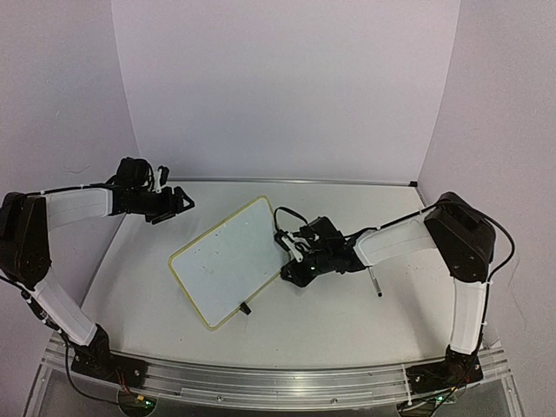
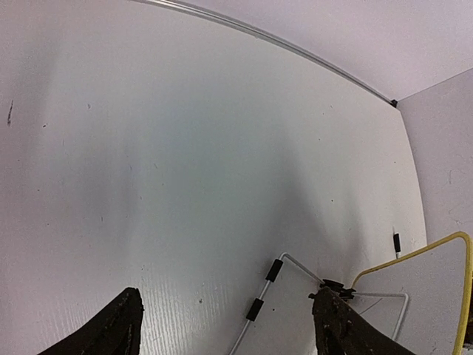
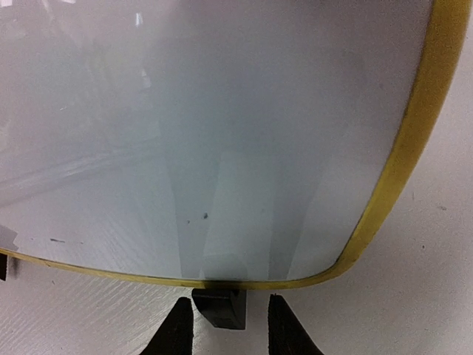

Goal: Write a sentence on the whiteboard
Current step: Move the whiteboard stand to the center of the board.

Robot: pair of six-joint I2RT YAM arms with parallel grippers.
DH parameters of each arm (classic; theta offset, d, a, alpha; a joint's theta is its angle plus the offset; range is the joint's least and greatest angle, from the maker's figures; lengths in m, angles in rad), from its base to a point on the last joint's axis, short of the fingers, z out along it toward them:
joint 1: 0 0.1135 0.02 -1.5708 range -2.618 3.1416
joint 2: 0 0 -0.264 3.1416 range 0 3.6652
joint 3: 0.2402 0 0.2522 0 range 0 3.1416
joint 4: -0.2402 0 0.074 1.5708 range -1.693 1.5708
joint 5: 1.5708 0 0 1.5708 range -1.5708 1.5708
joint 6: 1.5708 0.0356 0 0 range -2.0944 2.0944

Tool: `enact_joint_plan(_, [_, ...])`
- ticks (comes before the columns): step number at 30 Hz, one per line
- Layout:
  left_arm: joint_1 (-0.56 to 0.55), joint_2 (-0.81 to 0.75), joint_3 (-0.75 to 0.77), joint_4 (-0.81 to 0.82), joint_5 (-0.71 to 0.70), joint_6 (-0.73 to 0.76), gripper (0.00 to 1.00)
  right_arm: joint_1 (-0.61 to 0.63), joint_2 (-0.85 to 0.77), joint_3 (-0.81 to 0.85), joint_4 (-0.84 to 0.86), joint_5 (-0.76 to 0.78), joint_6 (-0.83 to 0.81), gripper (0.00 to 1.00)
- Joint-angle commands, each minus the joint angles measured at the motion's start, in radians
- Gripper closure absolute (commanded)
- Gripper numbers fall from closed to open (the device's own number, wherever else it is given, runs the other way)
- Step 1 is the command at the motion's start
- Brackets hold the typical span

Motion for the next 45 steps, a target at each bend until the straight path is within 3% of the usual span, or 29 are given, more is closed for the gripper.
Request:
enact_joint_plan(1, [0.004, -0.064, 0.001, -0.003, -0.012, -0.004, 0.21, 0.018, 0.023, 0.035, 0.035, 0.030, -0.012, 0.69])
enact_joint_plan(9, [0.005, -0.090, 0.000, -0.019, -0.014, 0.001, 0.21, 0.042, 0.040, 0.025, 0.091, 0.102, 0.011, 0.76])
enact_joint_plan(15, [0.005, -0.125, -0.006, -0.028, -0.025, 0.004, 0.20, 0.046, 0.037, 0.009, 0.110, 0.281, 0.089, 1.00])
enact_joint_plan(28, [0.010, -0.190, 0.010, -0.038, 0.013, 0.033, 0.19, 0.033, 0.015, -0.034, 0.086, 0.597, 0.217, 1.00])
enact_joint_plan(37, [0.012, -0.211, -0.037, 0.039, 0.183, 0.036, 0.18, -0.087, -0.026, -0.097, 0.072, 0.570, 0.268, 1.00])
enact_joint_plan(45, [-0.008, -0.198, -0.098, 0.066, 0.345, 0.077, 0.20, -0.103, -0.030, -0.104, 0.080, 0.557, 0.254, 0.98])
